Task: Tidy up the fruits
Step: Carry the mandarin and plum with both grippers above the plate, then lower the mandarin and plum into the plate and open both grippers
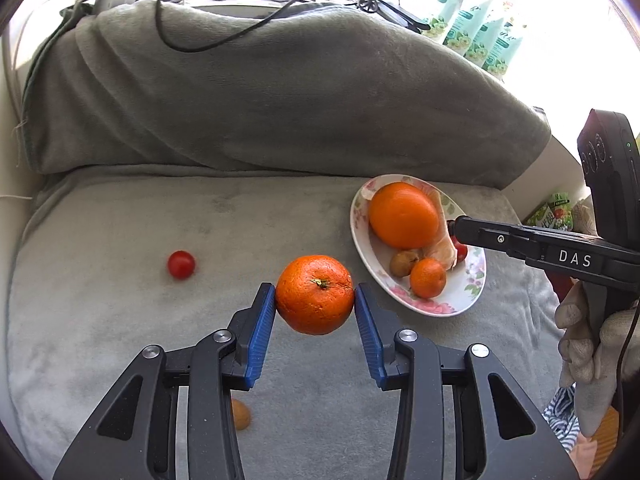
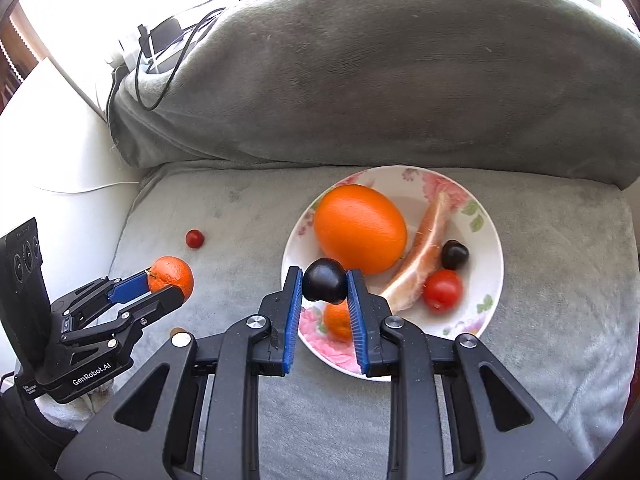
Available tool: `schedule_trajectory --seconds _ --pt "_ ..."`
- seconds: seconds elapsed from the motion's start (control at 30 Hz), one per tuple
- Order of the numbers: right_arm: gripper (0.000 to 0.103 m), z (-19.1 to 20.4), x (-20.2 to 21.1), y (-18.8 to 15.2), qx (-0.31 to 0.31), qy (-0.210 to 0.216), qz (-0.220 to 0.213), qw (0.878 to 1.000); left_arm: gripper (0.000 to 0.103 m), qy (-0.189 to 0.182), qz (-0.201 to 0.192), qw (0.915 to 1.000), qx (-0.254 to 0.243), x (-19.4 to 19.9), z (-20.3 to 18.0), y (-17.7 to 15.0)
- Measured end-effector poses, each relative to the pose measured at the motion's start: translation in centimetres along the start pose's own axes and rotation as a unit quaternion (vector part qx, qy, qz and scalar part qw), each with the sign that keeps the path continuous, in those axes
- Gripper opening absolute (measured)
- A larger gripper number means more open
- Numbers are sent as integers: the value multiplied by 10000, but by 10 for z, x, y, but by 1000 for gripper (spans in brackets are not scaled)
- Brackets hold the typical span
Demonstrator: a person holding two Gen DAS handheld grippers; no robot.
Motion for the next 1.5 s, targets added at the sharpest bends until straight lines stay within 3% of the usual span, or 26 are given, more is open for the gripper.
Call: schedule_trajectory --seconds 0.47,0.83,1.5 --pt "24 -53 18 10 -411 -252 -192 9987 39 -273 99 9991 -311 -20 -43 13" --pt "24 -79 10 13 -633 -286 -96 9975 39 -345 188 9984 -400 -35 -59 19" --pt "24 -87 -14 18 -653 -285 126 9974 39 -528 348 9970 -439 -52 -73 25"
Point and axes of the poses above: each gripper's, at about its wrist camera, not at the fingertips, and x roughly against the way its jaws point, z to its left, y to its top, the point moved 7 cm from there along -x, roughly the way its jaws point, and after that the axes turned 6 degrees about -x, right-handed, at the moved point
